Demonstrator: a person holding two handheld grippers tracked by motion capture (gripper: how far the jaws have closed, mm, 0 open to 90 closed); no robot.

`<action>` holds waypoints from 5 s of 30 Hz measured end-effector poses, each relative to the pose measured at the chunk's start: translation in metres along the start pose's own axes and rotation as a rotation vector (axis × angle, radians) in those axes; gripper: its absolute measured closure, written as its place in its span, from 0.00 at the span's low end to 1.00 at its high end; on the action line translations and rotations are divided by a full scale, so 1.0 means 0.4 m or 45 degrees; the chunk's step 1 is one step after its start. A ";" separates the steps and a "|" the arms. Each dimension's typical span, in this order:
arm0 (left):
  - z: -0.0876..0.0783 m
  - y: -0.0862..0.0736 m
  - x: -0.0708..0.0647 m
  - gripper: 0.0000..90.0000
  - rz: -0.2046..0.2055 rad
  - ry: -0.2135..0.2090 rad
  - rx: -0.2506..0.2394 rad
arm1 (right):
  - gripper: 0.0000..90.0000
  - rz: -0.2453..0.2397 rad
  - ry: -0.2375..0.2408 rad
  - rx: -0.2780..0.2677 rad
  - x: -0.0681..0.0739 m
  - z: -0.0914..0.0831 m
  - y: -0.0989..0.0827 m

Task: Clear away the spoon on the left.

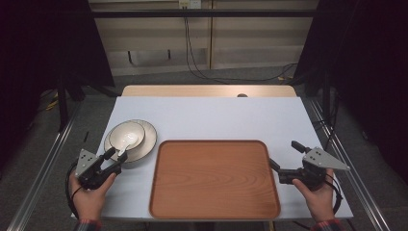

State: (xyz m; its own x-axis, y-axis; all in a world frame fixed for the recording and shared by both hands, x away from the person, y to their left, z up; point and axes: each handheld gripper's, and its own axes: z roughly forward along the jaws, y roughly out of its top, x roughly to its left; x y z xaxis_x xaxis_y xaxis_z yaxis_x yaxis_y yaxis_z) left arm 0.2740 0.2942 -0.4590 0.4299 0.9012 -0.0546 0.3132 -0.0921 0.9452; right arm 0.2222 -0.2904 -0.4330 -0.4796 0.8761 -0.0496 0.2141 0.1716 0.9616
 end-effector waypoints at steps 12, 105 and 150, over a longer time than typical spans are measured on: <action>0.002 -0.005 0.002 0.67 -0.063 -0.017 0.031 | 0.02 -0.005 0.013 0.002 0.002 0.001 -0.001; 0.151 0.136 0.051 0.94 -0.247 0.021 -0.224 | 0.02 0.060 0.092 -0.042 -0.003 -0.021 -0.002; 0.054 0.269 0.024 0.95 -0.286 -0.143 -0.255 | 0.02 0.032 0.103 -0.035 0.003 -0.021 -0.003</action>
State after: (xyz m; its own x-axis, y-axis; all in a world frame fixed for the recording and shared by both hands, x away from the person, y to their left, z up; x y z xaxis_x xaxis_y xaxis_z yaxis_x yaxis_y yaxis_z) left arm 0.3300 0.2839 -0.3649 0.4632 0.8362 -0.2936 0.2429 0.1988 0.9495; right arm 0.2144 -0.2934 -0.4320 -0.5417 0.8405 -0.0041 0.2040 0.1361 0.9695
